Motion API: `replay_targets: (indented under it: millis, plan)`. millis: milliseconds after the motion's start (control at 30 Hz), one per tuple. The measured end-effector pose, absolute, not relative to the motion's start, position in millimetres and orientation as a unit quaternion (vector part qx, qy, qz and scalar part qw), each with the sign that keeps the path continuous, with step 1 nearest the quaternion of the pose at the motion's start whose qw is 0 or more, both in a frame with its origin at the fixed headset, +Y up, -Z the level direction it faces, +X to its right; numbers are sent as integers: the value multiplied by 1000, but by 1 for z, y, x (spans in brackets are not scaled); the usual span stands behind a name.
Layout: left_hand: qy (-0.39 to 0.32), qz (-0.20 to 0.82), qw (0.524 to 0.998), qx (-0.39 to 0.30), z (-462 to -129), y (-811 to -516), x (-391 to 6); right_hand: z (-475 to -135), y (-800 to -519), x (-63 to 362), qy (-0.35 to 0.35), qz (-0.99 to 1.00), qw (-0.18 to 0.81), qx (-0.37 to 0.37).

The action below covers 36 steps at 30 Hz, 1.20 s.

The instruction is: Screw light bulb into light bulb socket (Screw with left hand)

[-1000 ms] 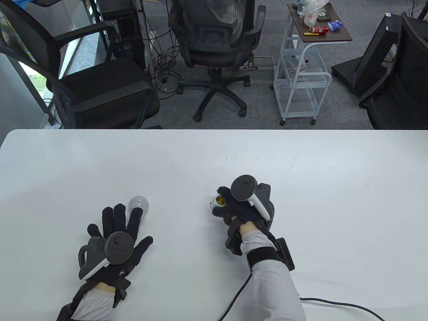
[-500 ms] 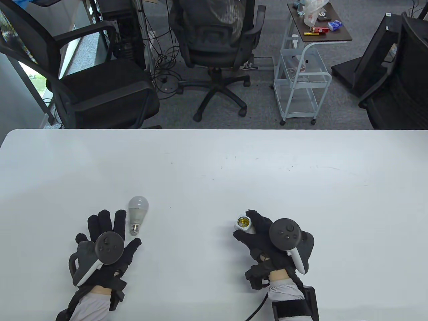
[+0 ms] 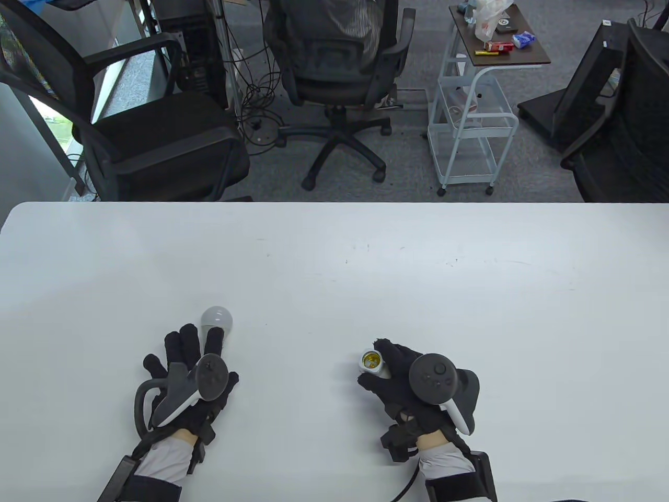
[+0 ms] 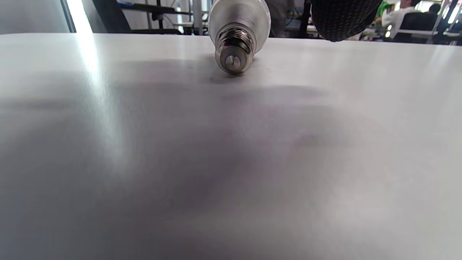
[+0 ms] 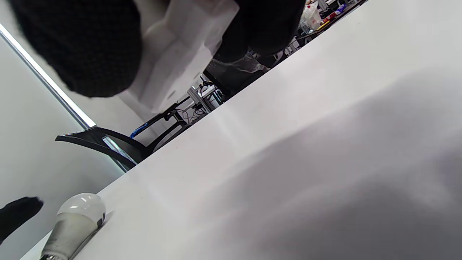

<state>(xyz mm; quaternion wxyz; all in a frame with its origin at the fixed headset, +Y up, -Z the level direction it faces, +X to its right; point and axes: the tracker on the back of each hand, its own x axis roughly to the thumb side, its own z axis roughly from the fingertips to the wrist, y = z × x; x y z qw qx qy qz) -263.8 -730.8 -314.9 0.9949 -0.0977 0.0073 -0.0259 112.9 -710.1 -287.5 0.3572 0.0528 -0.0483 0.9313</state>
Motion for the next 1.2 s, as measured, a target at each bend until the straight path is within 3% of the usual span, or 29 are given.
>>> replay_targets:
  millis: [133, 267, 433, 533, 667, 933, 1067, 1200]
  plan:
    - [44, -47, 991, -114, -348, -715, -258, -287, -708, 107, -52, 931, 353, 71]
    - [93, -1, 984, -155, -379, -710, -255, -290, -709, 107, -38, 931, 355, 74]
    - [153, 4, 963, -221, -404, -731, -257, -291, -709, 109, -34, 929, 362, 73]
    - [167, -14, 977, -133, -405, -736, -258, -292, -709, 109, -32, 928, 364, 74]
    - [157, -2, 980, -121, -402, -730, -262, -291, -709, 105, -33, 930, 356, 81]
    - [7, 234, 972, -8, -364, -682, -260, -285, -706, 94, -50, 932, 342, 108]
    - [-96, 395, 914, 21, -334, -660, -251, -280, -705, 84, -48, 928, 346, 129]
    - [-152, 525, 837, 28, -310, -654, -240, -274, -707, 69, -33, 917, 364, 158]
